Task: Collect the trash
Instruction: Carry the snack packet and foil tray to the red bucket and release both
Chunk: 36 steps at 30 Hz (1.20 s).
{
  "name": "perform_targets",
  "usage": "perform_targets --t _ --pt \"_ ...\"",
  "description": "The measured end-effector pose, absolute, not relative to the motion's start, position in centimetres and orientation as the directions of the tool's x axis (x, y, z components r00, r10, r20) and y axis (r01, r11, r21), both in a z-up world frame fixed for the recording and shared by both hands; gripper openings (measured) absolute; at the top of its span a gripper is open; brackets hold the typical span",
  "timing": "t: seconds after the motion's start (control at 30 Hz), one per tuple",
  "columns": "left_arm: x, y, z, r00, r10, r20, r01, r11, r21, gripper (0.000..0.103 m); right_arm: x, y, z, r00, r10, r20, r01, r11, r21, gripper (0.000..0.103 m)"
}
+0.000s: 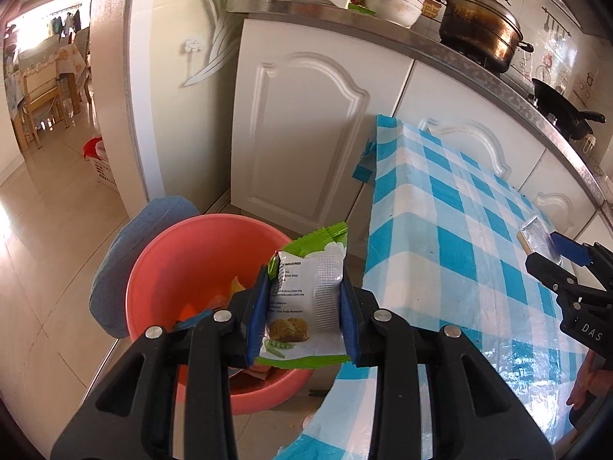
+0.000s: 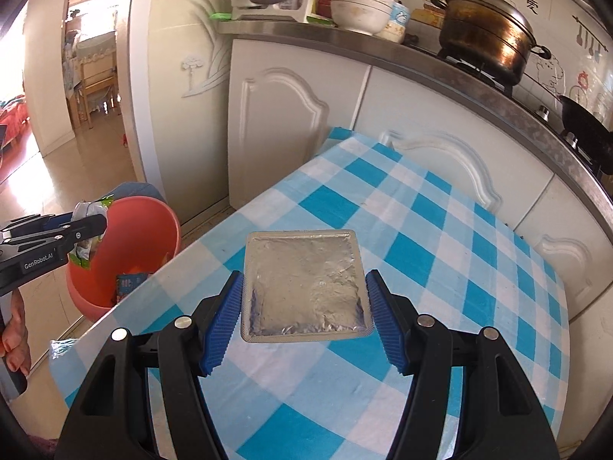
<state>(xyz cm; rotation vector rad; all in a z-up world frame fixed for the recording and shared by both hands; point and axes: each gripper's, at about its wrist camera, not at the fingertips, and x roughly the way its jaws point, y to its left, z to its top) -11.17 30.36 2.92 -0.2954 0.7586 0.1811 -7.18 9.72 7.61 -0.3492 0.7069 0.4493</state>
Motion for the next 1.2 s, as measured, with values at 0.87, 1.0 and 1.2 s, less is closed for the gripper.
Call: perform_targets --t 0.87,1.0,1.2 --pt "-13.5 39.3 -1.9 0.649 0.088 -0.755 -0.426 0.865 -0.266 0.035 -7.1 26.0 4.7 0.406 0.489 -0.772 -0.751 0.660 0.022 0.065" --pt "-13.0 39.5 -2.6 0.636 0.083 -0.767 -0.428 0.865 -0.261 0.035 -6.5 27.0 3.6 0.351 0.502 -0.790 -0.754 0.652 0.079 0.065" --pt "-12.3 39.5 -3.8 0.619 0.074 -0.782 -0.424 0.869 -0.253 0.035 -5.7 28.0 2.7 0.303 0.515 -0.802 -0.742 0.655 0.141 0.065"
